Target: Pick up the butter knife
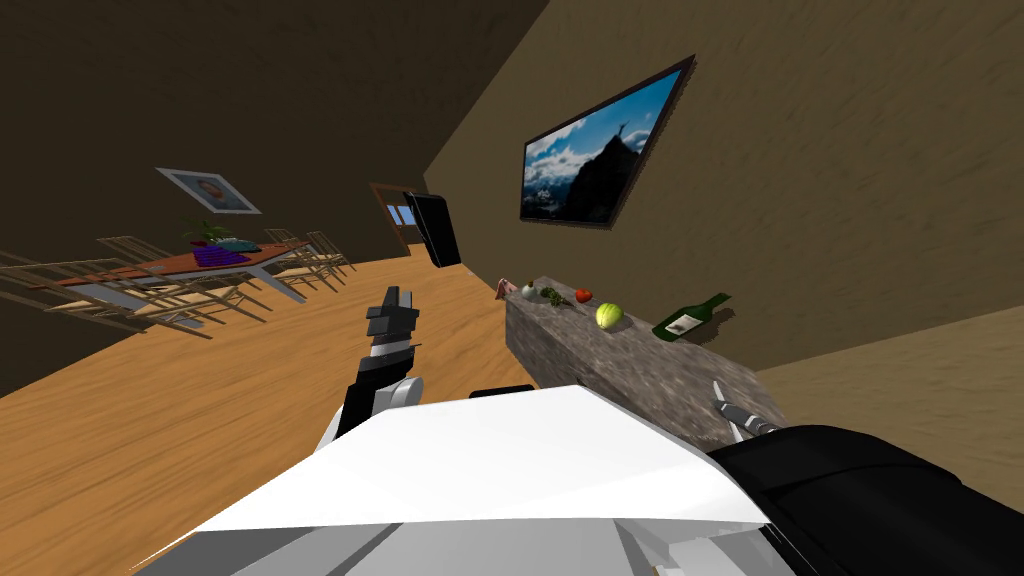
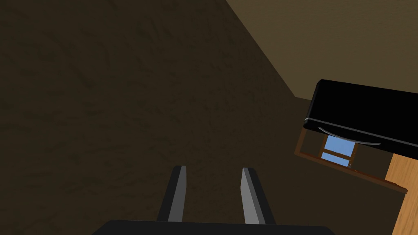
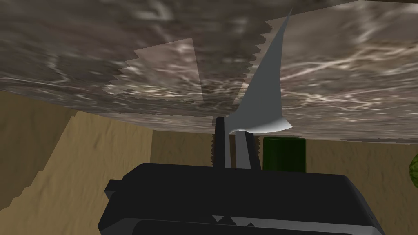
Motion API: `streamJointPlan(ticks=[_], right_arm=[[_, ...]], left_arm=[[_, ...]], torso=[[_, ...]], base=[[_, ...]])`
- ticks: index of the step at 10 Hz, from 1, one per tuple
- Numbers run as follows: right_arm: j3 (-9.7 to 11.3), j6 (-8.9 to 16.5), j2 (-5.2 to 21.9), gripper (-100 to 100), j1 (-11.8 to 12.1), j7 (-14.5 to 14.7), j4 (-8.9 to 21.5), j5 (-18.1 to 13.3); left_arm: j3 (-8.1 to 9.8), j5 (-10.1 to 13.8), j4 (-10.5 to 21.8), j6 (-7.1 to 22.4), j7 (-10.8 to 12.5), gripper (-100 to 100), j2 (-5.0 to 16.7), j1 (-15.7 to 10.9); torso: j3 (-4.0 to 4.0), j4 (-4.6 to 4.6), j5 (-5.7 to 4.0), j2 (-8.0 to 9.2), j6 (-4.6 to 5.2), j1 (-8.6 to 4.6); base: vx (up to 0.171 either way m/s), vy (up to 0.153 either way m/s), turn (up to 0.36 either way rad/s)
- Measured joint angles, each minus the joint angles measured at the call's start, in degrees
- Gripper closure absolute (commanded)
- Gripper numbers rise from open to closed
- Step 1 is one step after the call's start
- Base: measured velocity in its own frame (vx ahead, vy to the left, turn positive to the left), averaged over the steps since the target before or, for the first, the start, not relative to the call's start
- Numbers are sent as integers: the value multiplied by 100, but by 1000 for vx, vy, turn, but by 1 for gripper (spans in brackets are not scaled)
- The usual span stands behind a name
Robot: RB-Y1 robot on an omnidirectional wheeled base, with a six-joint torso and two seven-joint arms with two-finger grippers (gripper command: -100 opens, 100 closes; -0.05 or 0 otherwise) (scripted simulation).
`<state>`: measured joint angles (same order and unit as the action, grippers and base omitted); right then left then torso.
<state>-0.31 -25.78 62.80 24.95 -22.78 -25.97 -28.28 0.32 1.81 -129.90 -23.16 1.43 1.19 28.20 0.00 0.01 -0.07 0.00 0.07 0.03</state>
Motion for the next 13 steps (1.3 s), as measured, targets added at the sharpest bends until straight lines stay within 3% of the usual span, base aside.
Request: streamJointPlan(ticks=[1, 2, 4, 5, 6, 9, 11, 12, 13], right_arm=[[0, 2, 0, 0, 1, -1, 1, 0], [0, 3, 0, 100, 1, -1, 2, 0], [249, 126, 154, 100, -171, 216, -8, 285], [270, 309, 196, 100, -10, 177, -288, 367], [284, 594, 267, 100, 274, 14, -887, 425], [276, 414, 204, 100, 21, 144, -623, 397], [508, 672, 368, 100, -30, 313, -963, 710], [697, 673, 410, 100, -347, 505, -793, 831], [788, 833, 518, 100, -228, 566, -1015, 1013]], left_arm=[[0, 0, 0, 0, 0, 0, 0, 0], [0, 0, 0, 0, 0, 0, 0, 0], [0, 0, 0, 0, 0, 0, 0, 0], [0, 0, 0, 0, 0, 0, 0, 0], [0, 0, 0, 0, 0, 0, 0, 0], [0, 0, 0, 0, 0, 0, 0, 0], [0, 0, 0, 0, 0, 0, 0, 0], [1, 0, 0, 0, 0, 0, 0, 0], [0, 0, 0, 0, 0, 0, 0, 0]], torso=[[0, 0, 0, 0, -1, 0], [0, 0, 0, 0, -2, 0], [4, 2, 2, 7, 2, -9], [4, 2, 1, 5, -4, -5], [0, 2, 0, -1, -13, 2], [0, 0, 1, -1, -4, 2], [4, 4, 1, 5, -9, -6], [5, 4, 3, 5, -6, -14], [7, 3, 2, 10, -1, -11]], base=[[0, 0, 0], [-9, -22, -186], [-7, -25, -59], [-3, -9, 7], [0, 3, 22], [-2, -7, -70], [-11, -35, -145], [-7, -35, -90], [-5, -16, -26]])
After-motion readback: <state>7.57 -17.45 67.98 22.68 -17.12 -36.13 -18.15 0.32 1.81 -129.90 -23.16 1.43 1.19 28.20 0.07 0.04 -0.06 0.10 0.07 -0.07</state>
